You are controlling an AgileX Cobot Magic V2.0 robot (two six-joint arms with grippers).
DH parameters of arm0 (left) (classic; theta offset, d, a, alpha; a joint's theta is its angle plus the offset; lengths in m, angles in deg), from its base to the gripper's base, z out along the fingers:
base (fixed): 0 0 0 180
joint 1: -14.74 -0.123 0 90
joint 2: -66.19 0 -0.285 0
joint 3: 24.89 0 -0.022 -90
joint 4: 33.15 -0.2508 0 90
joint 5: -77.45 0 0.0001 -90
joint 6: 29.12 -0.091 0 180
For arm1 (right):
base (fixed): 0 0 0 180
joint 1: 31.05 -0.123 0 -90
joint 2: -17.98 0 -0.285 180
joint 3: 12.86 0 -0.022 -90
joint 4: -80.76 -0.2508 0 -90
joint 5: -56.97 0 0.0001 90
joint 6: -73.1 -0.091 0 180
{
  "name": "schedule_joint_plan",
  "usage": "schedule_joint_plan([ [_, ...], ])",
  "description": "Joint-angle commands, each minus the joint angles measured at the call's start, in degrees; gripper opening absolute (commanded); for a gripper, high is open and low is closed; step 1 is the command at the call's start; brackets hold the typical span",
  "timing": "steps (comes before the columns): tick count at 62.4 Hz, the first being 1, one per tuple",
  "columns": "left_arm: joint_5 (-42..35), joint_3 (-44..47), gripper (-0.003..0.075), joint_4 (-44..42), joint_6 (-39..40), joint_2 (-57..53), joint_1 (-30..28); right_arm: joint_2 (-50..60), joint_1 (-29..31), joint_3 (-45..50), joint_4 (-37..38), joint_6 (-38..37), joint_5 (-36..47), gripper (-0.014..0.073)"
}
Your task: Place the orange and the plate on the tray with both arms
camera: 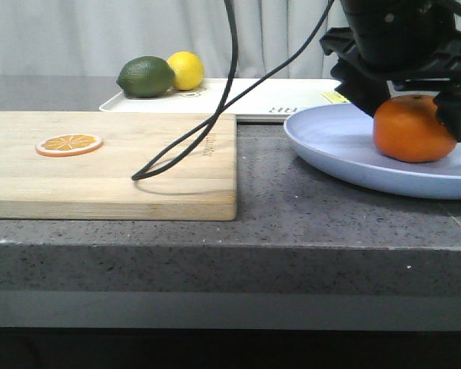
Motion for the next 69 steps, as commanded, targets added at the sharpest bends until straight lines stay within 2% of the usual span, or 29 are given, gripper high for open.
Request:
schedule_joint_plan([
  [1, -0.2, -3.7, 0.061, 0.2, 2.5, -5.3, 0.0, -0.9, -0.1, -2.0, 0.2, 0.7, 4.0, 0.0613],
  [15, 3.7, -4.4, 0.0607, 0.2, 5.3, -11.7, -1.3, -0.9, -0.1, -2.0, 0.2, 0.7, 3.9, 0.0613],
  [28, 4.0, 0.5, 0.0607, -0.1, 5.6, -19.0, -2.6, -0.9, -0.1, -2.0, 0.2, 0.7, 3.9, 0.0613],
  [52, -1.2, 22.7, 0.0607, -1.4, 5.6, -37.3, -7.7, -0.9, -0.1, -2.0, 0.2, 0.7, 3.7, 0.0613],
  [69, -7.9, 42.1, 0.0607, -2.1, 5.6, -54.4, -14.4, -0.9, -0.1, -2.0, 0.2, 0.7, 3.6, 0.0613],
])
